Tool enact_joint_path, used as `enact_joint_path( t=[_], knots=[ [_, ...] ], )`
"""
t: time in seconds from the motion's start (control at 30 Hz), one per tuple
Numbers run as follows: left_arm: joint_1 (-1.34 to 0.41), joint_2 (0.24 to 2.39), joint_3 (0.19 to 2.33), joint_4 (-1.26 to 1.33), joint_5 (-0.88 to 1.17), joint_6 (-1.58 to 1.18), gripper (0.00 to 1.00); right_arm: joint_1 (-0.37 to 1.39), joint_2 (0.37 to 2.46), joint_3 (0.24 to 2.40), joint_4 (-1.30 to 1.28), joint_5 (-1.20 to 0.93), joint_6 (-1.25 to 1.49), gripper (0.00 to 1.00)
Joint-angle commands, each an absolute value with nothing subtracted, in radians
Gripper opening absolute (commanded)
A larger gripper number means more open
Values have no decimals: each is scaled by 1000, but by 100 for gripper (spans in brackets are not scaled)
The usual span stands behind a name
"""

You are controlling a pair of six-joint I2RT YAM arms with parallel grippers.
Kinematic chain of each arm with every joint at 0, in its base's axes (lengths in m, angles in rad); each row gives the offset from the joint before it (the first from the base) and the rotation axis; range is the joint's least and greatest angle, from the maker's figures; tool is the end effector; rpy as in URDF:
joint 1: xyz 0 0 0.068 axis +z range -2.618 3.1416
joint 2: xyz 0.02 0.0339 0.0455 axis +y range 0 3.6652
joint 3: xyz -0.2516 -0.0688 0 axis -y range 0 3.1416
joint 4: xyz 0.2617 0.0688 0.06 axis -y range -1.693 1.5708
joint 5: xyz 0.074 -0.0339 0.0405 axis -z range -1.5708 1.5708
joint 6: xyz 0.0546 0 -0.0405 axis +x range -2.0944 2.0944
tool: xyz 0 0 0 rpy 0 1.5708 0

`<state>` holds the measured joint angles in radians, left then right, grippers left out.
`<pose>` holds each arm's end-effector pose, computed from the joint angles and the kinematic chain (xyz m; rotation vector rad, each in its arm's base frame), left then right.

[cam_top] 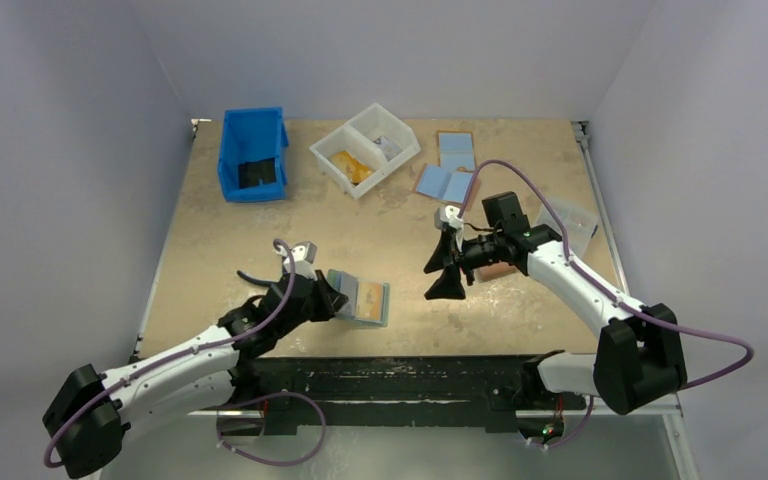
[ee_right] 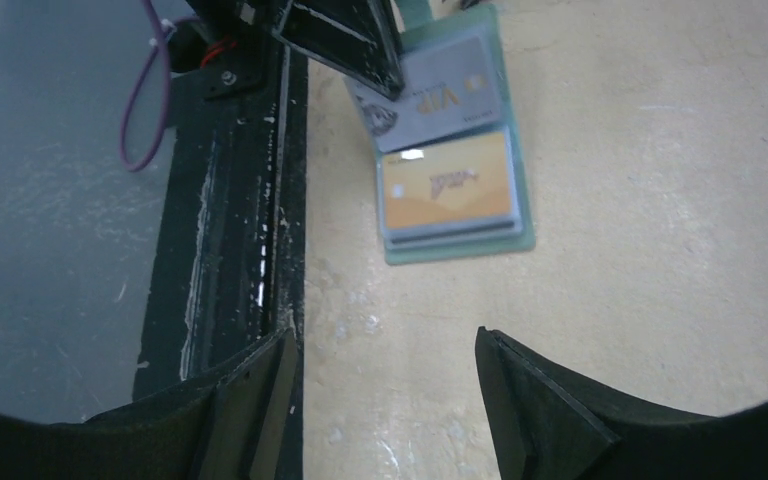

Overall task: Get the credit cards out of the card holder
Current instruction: Remove the credit card from the card holder.

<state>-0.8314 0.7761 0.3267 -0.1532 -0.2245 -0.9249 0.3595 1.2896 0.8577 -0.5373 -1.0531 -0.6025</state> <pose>0.1485 -0.1448 0.1580 -0.2389 2.2461 -0.7501 0.2362 0.1394 0.2169 -1.3561 1.7495 1.1750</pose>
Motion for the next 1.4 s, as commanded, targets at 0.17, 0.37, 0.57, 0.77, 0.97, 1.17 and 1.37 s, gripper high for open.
enact_joint_path(
  t=[0.17,0.37,0.57,0.77,0.97,1.17,1.37],
  knots=[
    [-826,1049,352,499,-9,-749,0,369,1273,706,-18,-1153,-34,69],
    [-827,1206,346,758,81,-720,0,371,1331,649,177,-1055,228,67],
    [-827,1243,319,916,119,-711,0,371,1443,667,179,-1107,266,61],
    [-827,1253,302,982,129,-733,0,371,1454,640,271,-1159,336,57],
    [-827,1308,278,1122,165,-806,0,371,1449,600,436,-1217,466,58],
    [-830,1333,250,1255,178,-866,0,370,1442,587,490,-1226,512,57],
    [-838,1304,248,1269,177,-883,0,366,1440,582,533,-1236,562,57]
  ],
)
